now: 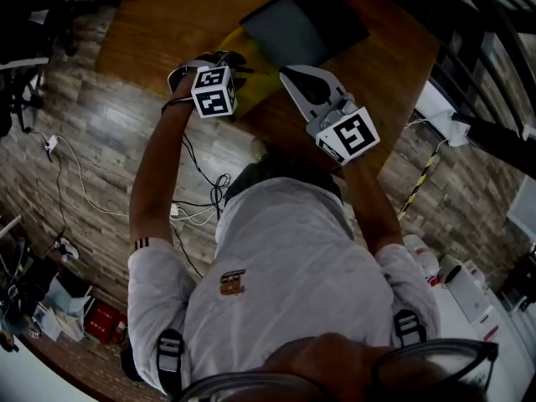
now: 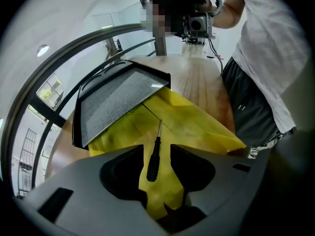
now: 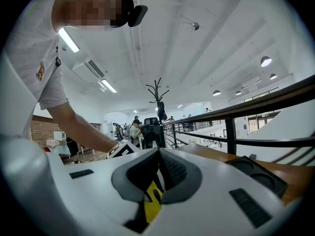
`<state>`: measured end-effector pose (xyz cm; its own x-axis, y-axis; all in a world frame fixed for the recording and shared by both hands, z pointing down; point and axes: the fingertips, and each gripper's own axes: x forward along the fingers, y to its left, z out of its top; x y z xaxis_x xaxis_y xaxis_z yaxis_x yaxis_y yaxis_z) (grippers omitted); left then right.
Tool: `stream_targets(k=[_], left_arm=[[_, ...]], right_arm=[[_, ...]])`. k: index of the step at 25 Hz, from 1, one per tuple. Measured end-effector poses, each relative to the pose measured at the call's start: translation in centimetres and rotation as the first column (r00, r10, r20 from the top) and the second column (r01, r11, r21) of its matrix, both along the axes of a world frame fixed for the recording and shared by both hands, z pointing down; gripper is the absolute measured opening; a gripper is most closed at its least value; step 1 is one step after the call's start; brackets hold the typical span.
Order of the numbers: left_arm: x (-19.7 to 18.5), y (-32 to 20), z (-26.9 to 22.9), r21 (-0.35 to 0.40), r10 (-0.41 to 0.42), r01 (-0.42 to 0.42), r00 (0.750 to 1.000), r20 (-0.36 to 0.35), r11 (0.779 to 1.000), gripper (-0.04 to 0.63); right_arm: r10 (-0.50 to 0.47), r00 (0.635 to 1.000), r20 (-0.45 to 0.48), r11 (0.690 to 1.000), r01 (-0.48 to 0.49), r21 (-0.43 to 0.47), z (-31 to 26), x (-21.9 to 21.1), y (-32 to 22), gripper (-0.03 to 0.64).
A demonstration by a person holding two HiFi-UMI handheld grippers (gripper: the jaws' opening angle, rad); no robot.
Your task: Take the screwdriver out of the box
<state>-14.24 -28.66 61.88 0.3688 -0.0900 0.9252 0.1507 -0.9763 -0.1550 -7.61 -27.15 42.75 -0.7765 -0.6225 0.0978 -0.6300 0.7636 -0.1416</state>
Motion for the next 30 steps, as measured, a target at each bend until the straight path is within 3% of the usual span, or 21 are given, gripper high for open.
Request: stream_targets(k=[8,16,22,30], left_arm=[[0.1,-1.1,1.4,-0.038,0.037,-0.035,0.997,0.073,0.999,0.166],[0.7,-1.4,2.3,-0.122,0.064,-0.050,0.991,0.116,0.991,0.162],[0.7,-1.0,2.3,-0.194,0.039,-0.019,0.994,0.098,0.981,0.126],[0.7,-0.5,2.0,-0.194,-0.005,0.018,0.998,0.067,0.981,0.092]], right_arm=[[0.013,1.000,0.007,1.000,-0.013,-0.004,0.4,0.8,-0.4,0.032],[0.025,1.000,0.002,0.999,-0.025,-0.023,1.2,2.0,-0.5,0.032],[0.034,0.999,0.009,0.999,-0.034,-0.025,1.3,2.2,-0.2,0.032],[0.039,0.999,0.008,0.999,-0.039,-0.025,1.1,2.3,0.4,0.032]])
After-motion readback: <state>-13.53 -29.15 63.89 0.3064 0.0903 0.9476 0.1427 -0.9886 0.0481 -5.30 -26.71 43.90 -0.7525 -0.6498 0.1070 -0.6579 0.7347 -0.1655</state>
